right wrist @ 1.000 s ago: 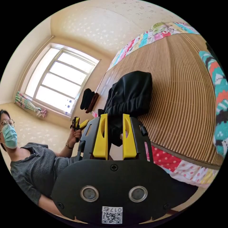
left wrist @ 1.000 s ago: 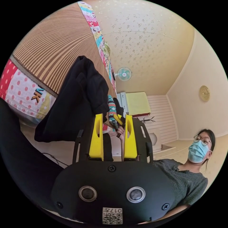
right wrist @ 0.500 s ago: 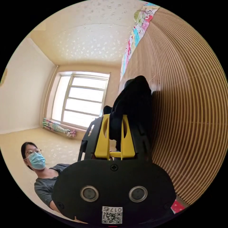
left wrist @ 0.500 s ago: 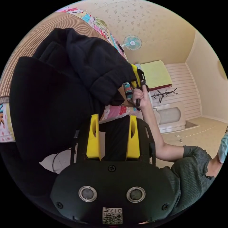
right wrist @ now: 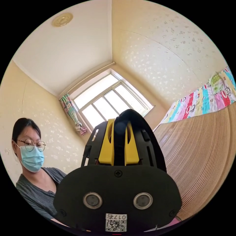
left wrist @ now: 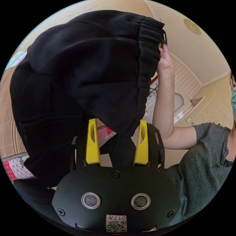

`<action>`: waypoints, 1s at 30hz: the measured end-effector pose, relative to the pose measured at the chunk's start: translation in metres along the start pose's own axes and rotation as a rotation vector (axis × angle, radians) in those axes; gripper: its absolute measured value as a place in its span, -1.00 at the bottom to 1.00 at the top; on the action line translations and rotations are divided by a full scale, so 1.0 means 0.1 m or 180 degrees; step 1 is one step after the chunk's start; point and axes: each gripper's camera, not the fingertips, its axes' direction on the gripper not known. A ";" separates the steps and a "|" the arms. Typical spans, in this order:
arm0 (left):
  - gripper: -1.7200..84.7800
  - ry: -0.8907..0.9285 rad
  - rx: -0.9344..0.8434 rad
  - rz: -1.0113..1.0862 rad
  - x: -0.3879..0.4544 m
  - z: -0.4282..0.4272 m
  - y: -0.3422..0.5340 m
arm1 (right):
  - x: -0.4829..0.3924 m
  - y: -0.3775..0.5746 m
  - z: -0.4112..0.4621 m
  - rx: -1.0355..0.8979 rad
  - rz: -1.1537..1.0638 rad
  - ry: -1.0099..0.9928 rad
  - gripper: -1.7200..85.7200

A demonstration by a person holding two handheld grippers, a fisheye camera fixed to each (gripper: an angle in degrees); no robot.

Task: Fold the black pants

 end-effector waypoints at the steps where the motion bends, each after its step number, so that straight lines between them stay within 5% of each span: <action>1: -0.43 -0.0043 0.0113 0.0225 0.22 -0.15 -0.02 | -0.11 -0.01 0.02 0.0059 -0.0081 0.0019 -0.85; 12: -0.43 -0.0750 0.0169 0.1114 1.63 -0.76 0.26 | -2.37 0.18 0.43 0.0890 -0.1807 0.1674 -0.85; 18: -0.41 -0.1142 0.1156 0.1260 2.29 -1.31 0.25 | -3.16 0.39 0.77 0.0902 -0.2341 0.2171 -0.84; 23: -0.68 -0.1084 0.2412 0.1383 2.76 -2.18 0.45 | -3.30 0.49 0.81 0.0895 -0.2329 0.2412 -0.84; 30: -0.87 -0.0510 0.2805 0.0926 2.50 -3.31 -0.06 | -3.08 0.73 0.22 0.0737 -0.1881 0.1936 -0.84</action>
